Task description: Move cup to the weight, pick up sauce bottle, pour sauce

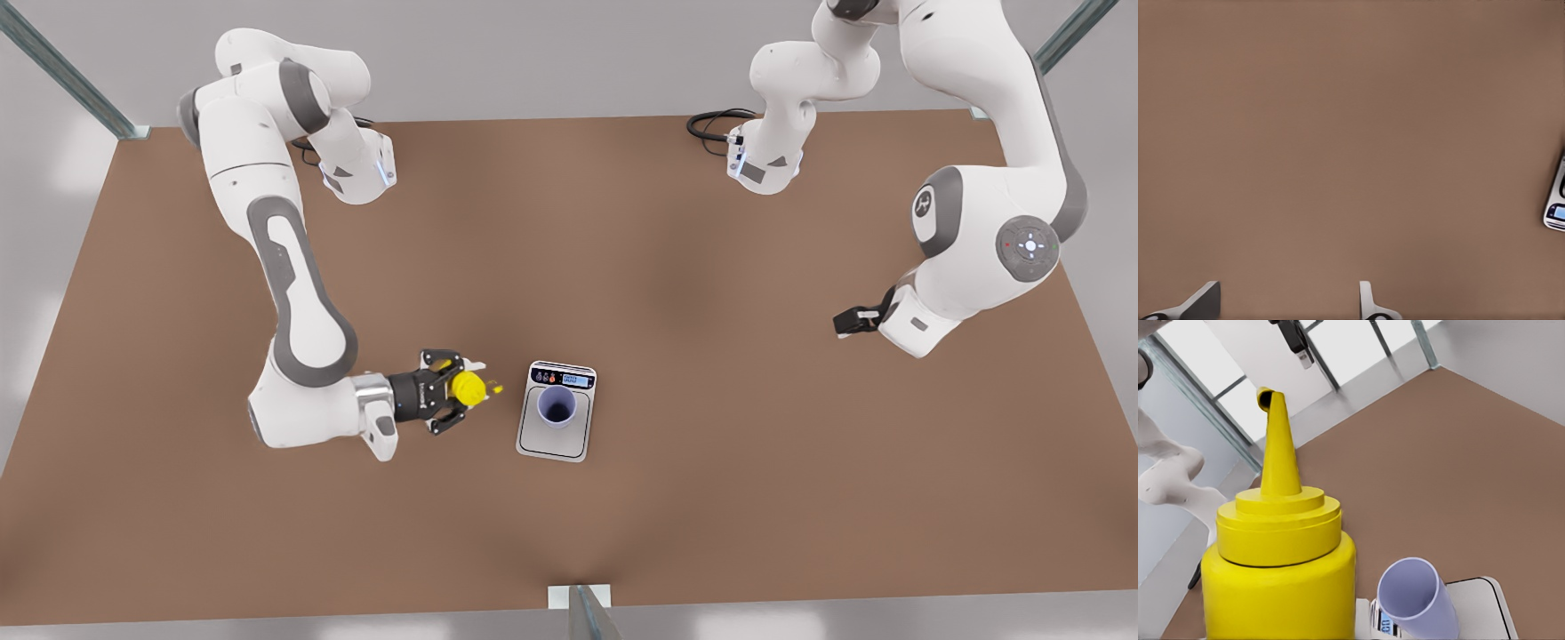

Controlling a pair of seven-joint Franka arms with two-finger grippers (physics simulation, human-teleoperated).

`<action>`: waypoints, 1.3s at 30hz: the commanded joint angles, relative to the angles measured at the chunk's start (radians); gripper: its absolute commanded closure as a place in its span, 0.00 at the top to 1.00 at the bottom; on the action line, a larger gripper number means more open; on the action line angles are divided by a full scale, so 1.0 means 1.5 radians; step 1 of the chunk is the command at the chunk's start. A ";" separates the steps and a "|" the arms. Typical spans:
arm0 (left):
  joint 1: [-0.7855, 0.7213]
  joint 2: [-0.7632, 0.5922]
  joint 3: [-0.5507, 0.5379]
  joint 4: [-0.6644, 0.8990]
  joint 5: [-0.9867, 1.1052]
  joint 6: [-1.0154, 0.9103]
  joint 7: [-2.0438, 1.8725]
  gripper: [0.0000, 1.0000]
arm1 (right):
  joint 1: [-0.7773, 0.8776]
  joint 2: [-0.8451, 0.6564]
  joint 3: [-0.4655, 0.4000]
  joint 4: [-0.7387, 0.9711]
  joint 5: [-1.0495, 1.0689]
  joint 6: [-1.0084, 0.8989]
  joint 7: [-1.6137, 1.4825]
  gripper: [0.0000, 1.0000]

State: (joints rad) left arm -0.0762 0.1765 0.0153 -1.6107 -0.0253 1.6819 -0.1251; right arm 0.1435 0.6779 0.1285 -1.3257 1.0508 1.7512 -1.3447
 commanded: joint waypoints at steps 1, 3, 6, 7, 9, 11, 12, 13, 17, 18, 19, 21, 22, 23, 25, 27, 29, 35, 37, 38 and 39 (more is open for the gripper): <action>0.000 0.000 0.000 0.000 0.001 0.000 0.001 1.00 | 0.004 0.000 -0.001 0.000 0.006 -0.010 -0.008 0.47; -0.001 -0.001 0.000 0.000 0.002 -0.002 0.000 1.00 | 0.014 0.001 -0.001 -0.008 0.008 -0.009 -0.034 0.47; -0.005 -0.001 0.000 0.000 0.002 0.000 0.000 1.00 | 0.028 0.011 -0.002 -0.023 0.018 -0.011 -0.131 0.48; -0.005 -0.001 0.000 0.000 0.002 0.001 0.000 1.00 | 0.026 0.011 -0.001 -0.028 0.018 -0.012 -0.174 0.48; -0.005 0.000 0.000 0.000 0.002 0.008 0.000 1.00 | 0.015 0.010 -0.001 -0.057 0.022 -0.018 -0.245 0.47; -0.005 0.000 0.000 0.000 0.002 0.008 0.000 1.00 | 0.007 0.011 -0.001 -0.066 0.033 -0.020 -0.275 0.47; -0.005 -0.001 0.000 0.000 0.002 0.008 0.000 1.00 | 0.002 0.012 -0.001 -0.082 0.048 -0.020 -0.306 0.47; -0.011 -0.001 0.000 0.001 0.002 0.008 0.000 1.00 | -0.007 0.012 -0.001 -0.102 0.065 -0.020 -0.351 0.47; -0.018 0.003 -0.001 0.000 0.004 0.023 0.001 1.00 | -0.086 0.016 -0.001 -0.127 0.088 -0.069 -0.490 0.47; -0.018 0.003 -0.001 0.000 0.004 0.023 0.001 1.00 | -0.104 0.017 -0.001 -0.127 0.088 -0.088 -0.510 0.47; -0.018 0.003 -0.001 0.001 0.004 0.024 0.001 1.00 | -0.124 0.022 -0.001 -0.128 0.087 -0.101 -0.537 0.47; -0.018 0.003 -0.001 0.000 0.004 0.026 0.001 1.00 | -0.158 0.037 -0.001 -0.129 0.086 -0.125 -0.583 0.47; -0.018 0.004 -0.001 0.000 0.004 0.027 0.001 1.00 | -0.173 0.050 -0.001 -0.129 0.086 -0.134 -0.600 0.47; -0.018 0.004 -0.001 0.000 0.004 0.026 0.001 1.00 | -0.188 0.060 -0.001 -0.129 0.086 -0.145 -0.616 0.47; -0.019 0.009 -0.003 0.000 0.004 0.026 0.001 1.00 | -0.205 0.078 -0.002 -0.128 0.085 -0.161 -0.635 0.47; -0.018 0.015 -0.003 0.000 0.004 0.031 0.002 1.00 | -0.212 0.088 -0.002 -0.127 0.085 -0.166 -0.638 0.47; -0.018 0.018 -0.002 0.000 0.004 0.031 0.002 1.00 | -0.222 0.100 -0.002 -0.127 0.081 -0.176 -0.635 0.47; -0.018 0.023 -0.002 0.000 0.004 0.037 0.002 1.00 | -0.236 0.127 -0.006 -0.120 0.057 -0.176 -0.637 0.48; -0.018 0.023 -0.002 0.000 0.004 0.037 0.002 1.00 | -0.242 0.139 -0.006 -0.114 0.056 -0.177 -0.638 0.48; -0.018 0.025 -0.002 0.000 0.004 0.038 0.002 1.00 | -0.249 0.146 -0.006 -0.111 0.048 -0.181 -0.638 0.48; -0.018 0.025 -0.002 0.000 0.004 0.038 0.002 1.00 | -0.250 0.156 -0.006 -0.098 0.046 -0.188 -0.638 0.48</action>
State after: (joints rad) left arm -0.1028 0.2133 0.0123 -1.6107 -0.0201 1.7395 -0.1227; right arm -0.2317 0.9143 0.1198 -1.4746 1.1326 1.4823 -2.3021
